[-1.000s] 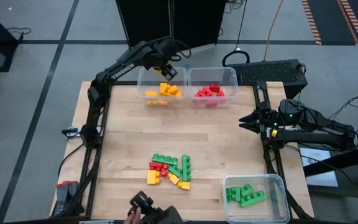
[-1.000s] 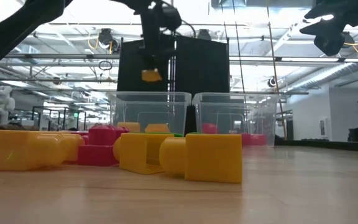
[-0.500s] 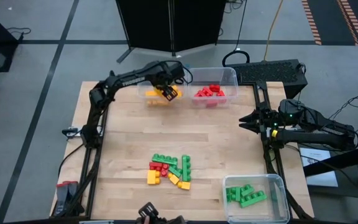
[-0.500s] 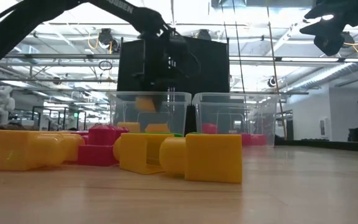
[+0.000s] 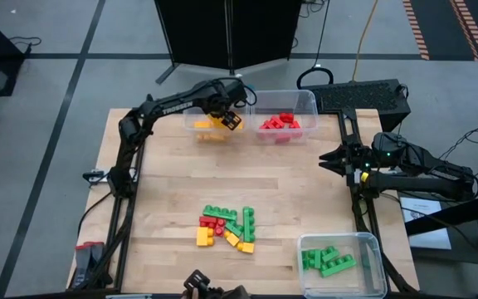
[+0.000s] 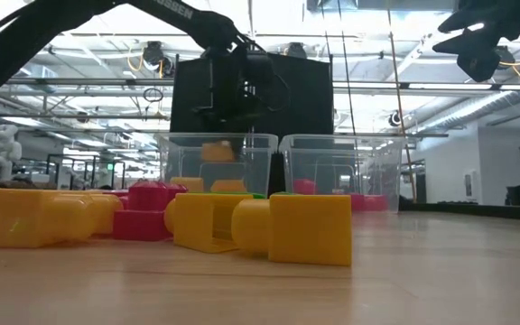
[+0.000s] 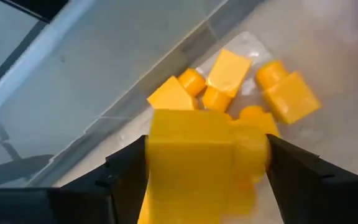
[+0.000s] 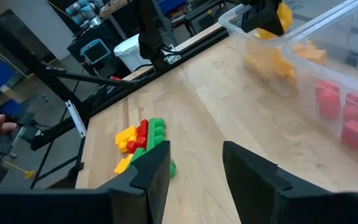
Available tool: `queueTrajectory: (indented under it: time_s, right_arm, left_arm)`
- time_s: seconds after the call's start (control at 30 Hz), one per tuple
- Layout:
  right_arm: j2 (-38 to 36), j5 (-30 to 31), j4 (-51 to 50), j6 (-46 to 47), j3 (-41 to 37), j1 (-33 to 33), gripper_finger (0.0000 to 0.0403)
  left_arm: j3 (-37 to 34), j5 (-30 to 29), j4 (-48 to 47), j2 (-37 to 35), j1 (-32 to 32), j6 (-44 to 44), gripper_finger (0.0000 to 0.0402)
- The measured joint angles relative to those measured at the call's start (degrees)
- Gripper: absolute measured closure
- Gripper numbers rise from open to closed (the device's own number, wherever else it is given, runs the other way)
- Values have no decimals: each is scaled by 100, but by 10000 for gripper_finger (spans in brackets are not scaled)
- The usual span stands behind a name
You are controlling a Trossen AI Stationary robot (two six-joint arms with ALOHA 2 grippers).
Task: Sort blocks
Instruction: Put the yellow game piece into the top left transparent bin, then put the green game piece into the bottom right transparent bin
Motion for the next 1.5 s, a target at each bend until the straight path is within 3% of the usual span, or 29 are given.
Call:
queueTrajectory:
  time_s: [0.23, 0.43, 0.67, 0.9, 1.03, 1.13, 1.37, 1.5]
  right_arm:
    - [2, -2, 0, 2, 2, 2, 259]
    - [1, -4, 0, 17, 0, 0, 259]
    - [2, -4, 0, 7, 0, 2, 259]
    - [2, -7, 0, 4, 2, 2, 259]
    - [1, -7, 1, -42, 2, 2, 259]
    - [2, -6, 2, -111, 0, 1, 259]
    - [2, -15, 2, 73, 0, 0, 259]
    - [2, -32, 2, 153, 2, 2, 259]
  left_arm:
    - [568, 182, -379, -8, -94, 30, 120]
    - [1691, 1104, -1609, -32, -567, 449, 118]
    - [2054, 1151, -1907, -916, -2202, 976, 118]
    - [2042, 644, -1969, -1256, -3885, 208, 118]
    - [1409, -48, -1854, -1246, -4663, 47, 118]
    - [643, -428, -1251, -1235, -4882, 83, 118]
    - [-997, 514, 893, -1230, -4511, -323, 118]
    - [-1376, 944, 1284, -1230, -4193, -1004, 118]
